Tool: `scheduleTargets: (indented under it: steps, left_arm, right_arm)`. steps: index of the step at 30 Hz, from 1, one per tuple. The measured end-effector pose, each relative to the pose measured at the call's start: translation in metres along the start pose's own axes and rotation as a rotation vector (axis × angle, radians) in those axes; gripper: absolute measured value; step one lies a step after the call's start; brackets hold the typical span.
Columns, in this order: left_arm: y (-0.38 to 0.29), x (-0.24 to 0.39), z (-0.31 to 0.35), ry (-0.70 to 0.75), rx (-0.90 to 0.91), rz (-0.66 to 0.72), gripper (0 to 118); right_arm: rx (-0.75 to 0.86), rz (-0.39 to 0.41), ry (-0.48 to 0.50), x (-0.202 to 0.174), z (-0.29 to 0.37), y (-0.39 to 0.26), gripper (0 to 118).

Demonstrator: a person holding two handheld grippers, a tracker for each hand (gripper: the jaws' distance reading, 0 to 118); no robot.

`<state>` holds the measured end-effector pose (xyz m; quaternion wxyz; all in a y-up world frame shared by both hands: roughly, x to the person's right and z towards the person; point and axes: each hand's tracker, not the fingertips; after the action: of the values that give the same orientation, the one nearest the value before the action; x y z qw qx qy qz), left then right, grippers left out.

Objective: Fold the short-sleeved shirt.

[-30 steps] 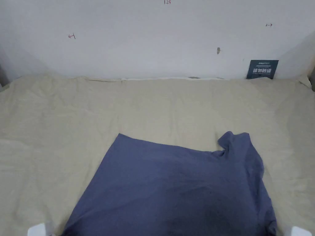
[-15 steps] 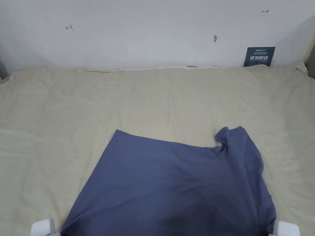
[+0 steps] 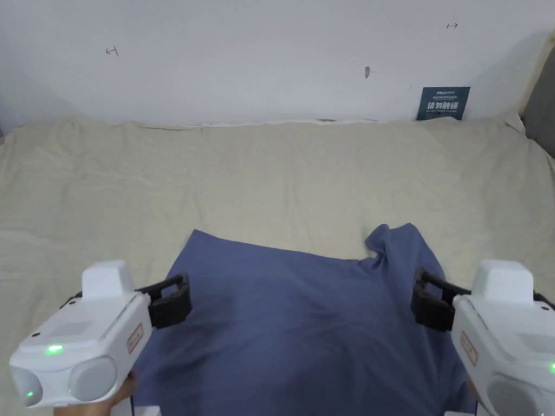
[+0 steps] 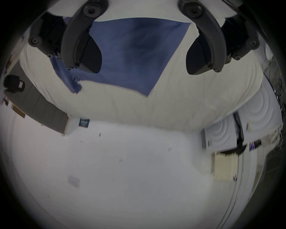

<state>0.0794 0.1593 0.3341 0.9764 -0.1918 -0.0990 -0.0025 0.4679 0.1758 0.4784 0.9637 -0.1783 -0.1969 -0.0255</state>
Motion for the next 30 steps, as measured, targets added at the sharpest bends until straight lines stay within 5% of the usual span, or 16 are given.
scheduleTargets:
  steps: [1, 3, 5, 7, 8, 14, 27, 30]
  left_arm:
    - [0.004, 0.006, 0.001, -0.006, 0.035, -0.022, 93]
    - [0.01, 0.017, 0.001, -0.022, 0.095, -0.08, 41]
    - [0.014, 0.027, -0.002, -0.02, 0.103, -0.109, 32]
    - [0.017, 0.032, -0.001, -0.029, 0.1, -0.108, 0]
    - [0.018, 0.032, -0.004, -0.065, 0.097, -0.094, 0]
    - [0.028, 0.033, -0.036, -0.069, 0.013, -0.082, 0]
    - [0.051, 0.019, -0.255, -0.146, -0.368, -0.146, 0]
    - [0.051, 0.016, -0.304, -0.139, -0.458, -0.166, 10]
  right_arm:
    - [0.018, -0.004, -0.01, -0.001, 0.002, 0.005, 95]
    - [0.066, -0.004, -0.011, -0.002, 0.006, 0.012, 68]
    - [0.087, 0.007, -0.03, -0.004, 0.008, 0.018, 62]
    - [0.118, 0.026, -0.071, -0.006, 0.006, 0.018, 19]
    - [0.126, 0.02, -0.094, -0.005, 0.006, 0.018, 1]
    - [0.1, 0.036, -0.067, -0.001, -0.008, 0.021, 1]
    - [-0.058, 0.035, -0.076, 0.008, -0.076, 0.003, 1]
    - [-0.091, 0.033, -0.092, 0.011, -0.096, 0.0, 1]
